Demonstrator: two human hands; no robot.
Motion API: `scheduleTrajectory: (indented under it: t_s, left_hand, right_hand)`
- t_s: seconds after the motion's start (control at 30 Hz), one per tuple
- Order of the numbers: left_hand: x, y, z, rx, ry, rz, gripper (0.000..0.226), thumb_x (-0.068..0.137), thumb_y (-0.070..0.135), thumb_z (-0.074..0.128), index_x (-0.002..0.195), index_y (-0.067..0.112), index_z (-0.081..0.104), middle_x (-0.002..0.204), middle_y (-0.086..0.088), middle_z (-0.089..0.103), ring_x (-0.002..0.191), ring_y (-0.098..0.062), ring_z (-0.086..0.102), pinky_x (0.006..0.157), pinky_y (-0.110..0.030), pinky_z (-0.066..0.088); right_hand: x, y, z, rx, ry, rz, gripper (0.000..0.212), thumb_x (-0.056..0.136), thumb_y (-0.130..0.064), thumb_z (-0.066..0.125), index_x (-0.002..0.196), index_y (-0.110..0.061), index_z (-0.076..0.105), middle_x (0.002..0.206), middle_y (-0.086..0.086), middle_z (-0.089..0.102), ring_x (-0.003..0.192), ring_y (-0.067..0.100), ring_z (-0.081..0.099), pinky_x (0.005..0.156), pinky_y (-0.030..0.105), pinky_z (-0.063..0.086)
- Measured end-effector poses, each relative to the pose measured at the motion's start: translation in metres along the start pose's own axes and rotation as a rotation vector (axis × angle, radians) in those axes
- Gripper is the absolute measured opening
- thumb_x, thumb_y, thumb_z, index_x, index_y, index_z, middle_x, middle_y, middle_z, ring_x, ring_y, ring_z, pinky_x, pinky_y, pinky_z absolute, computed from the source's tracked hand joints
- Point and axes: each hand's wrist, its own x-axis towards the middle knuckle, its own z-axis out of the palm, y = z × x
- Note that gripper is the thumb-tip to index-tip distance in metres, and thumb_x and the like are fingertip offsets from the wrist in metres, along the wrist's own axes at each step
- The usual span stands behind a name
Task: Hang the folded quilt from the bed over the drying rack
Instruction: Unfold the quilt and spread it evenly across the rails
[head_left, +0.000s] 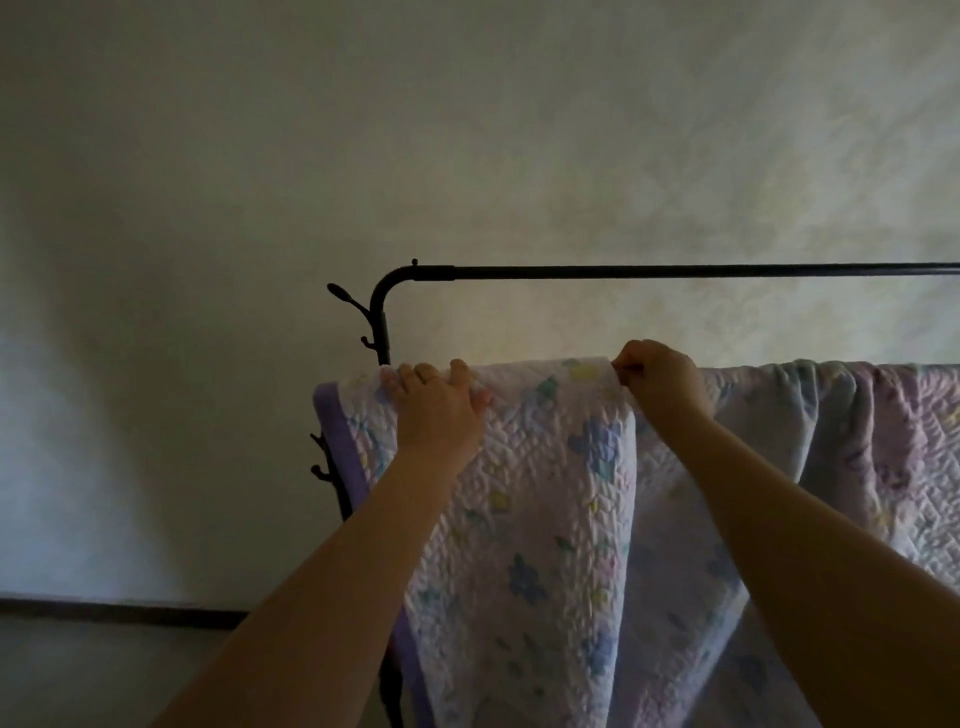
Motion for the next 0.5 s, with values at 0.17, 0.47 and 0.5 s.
scheduleTrajectory:
  t_s: [0.17, 0.47, 0.5]
  left_hand:
    - [0.007, 0.005, -0.005, 0.058, -0.034, -0.028, 0.055, 0.098, 0.056, 0.025, 0.128, 0.016, 0.049, 0.124, -0.029, 0.053, 0.120, -0.047, 0.044, 0.111, -0.064, 0.015]
    - [0.009, 0.021, -0.003, 0.110, -0.033, -0.136, 0.063, 0.097, 0.059, 0.020, 0.123, 0.014, 0.055, 0.125, -0.031, 0.054, 0.120, -0.047, 0.044, 0.111, -0.061, 0.017]
    - [0.010, 0.023, -0.004, 0.102, -0.056, -0.169, 0.063, 0.098, 0.057, 0.019, 0.127, 0.013, 0.053, 0.129, -0.032, 0.050, 0.124, -0.047, 0.040, 0.113, -0.060, 0.015]
  right_hand:
    - [0.010, 0.035, -0.019, -0.129, 0.115, -0.022, 0.011, 0.086, -0.022, 0.063, 0.083, -0.012, 0.067, 0.092, 0.012, 0.067, 0.086, 0.034, 0.062, 0.071, 0.038, 0.049]
    - [0.035, 0.159, -0.106, -0.400, 0.083, 0.226, 0.013, 0.087, -0.014, 0.060, 0.095, -0.008, 0.068, 0.099, 0.021, 0.067, 0.095, 0.040, 0.063, 0.084, 0.044, 0.050]
    - [0.036, 0.161, -0.108, -0.376, 0.054, 0.219, 0.013, 0.088, -0.014, 0.059, 0.096, -0.011, 0.068, 0.100, 0.019, 0.068, 0.096, 0.039, 0.063, 0.082, 0.041, 0.048]
